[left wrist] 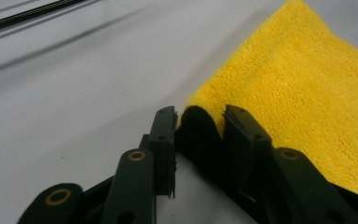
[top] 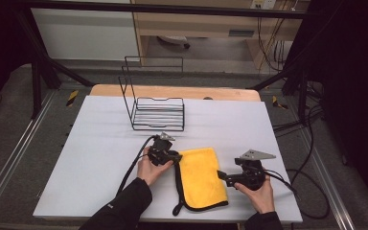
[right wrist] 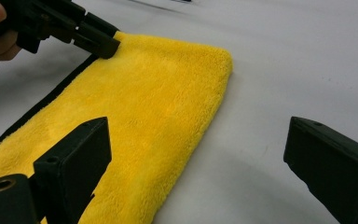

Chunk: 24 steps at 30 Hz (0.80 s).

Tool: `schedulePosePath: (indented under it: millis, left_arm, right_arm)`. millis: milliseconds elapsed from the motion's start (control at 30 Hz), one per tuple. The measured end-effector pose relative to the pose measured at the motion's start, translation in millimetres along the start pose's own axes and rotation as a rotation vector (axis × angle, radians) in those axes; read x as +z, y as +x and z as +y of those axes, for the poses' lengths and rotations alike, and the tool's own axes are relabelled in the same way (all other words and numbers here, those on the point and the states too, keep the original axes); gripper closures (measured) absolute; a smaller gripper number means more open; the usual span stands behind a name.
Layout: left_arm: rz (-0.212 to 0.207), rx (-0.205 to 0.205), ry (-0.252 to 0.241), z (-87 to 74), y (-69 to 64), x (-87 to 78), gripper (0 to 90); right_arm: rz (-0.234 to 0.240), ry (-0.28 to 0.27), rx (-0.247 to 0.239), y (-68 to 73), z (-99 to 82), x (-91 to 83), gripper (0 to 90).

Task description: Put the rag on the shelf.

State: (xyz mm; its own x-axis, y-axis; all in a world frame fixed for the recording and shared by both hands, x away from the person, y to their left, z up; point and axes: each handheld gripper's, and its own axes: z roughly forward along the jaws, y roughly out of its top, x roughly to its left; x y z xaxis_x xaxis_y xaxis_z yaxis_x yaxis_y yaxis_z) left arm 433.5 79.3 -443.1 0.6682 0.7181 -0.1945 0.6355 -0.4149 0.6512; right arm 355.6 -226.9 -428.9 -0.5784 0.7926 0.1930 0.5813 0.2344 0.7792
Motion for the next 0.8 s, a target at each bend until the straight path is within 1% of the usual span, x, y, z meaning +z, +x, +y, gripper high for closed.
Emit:
schedulePosePath:
  millis: [33,133,167,333,400,500,567,600,667,700,733,767,800]
  left_arm:
    - [0.001,-0.002,0.001,0.0,-0.4,0.2,66.6]
    - [0.007,0.006,0.003,0.3,-2.4,1.2,69.3]
    - [0.014,0.018,0.006,0.6,-3.3,1.5,69.9]
    - [0.043,0.048,0.011,1.4,-8.3,3.1,71.4]
    - [0.052,0.057,0.007,1.1,-9.4,3.3,71.9]
    - [0.050,0.055,0.006,0.9,-9.0,3.5,72.2]
    - [0.047,0.055,0.006,0.9,-8.7,3.5,72.3]
    - [0.046,0.056,0.007,0.9,-8.5,3.5,72.3]
    - [0.047,0.058,0.007,0.8,-8.6,3.5,72.3]
    - [0.046,0.060,0.006,0.7,-8.6,3.5,72.3]
    - [0.047,0.059,0.006,0.7,-8.7,3.5,72.3]
    - [0.046,0.060,0.005,0.6,-8.6,3.5,72.4]
    - [0.046,0.059,0.002,0.4,-8.6,3.6,72.3]
  right_arm:
    - [-0.005,0.001,-0.006,-0.8,2.1,2.4,8.5]
    - [-0.016,-0.001,0.004,-3.4,9.3,10.7,10.0]
    - [-0.022,0.007,0.006,-4.1,11.9,13.7,10.3]
    - [-0.039,0.017,0.005,-8.3,25.4,34.5,14.6]
    - [-0.028,0.013,0.004,-10.5,30.0,42.7,20.8]
    - [-0.029,0.016,-0.005,-13.9,36.1,54.8,30.2]
    - [-0.036,0.028,0.002,-16.2,38.8,61.8,36.1]
    - [-0.036,0.035,0.003,-17.8,39.5,65.3,39.7]
    - [-0.043,0.058,0.013,-20.2,39.7,71.3,43.3]
    - [-0.043,0.071,0.009,-21.2,39.2,73.8,45.6]
    - [-0.045,0.088,0.010,-21.4,38.5,75.3,47.0]
    - [-0.041,0.097,0.003,-21.8,37.9,75.9,49.4]
    - [-0.038,0.105,0.007,-21.5,37.5,75.9,51.5]
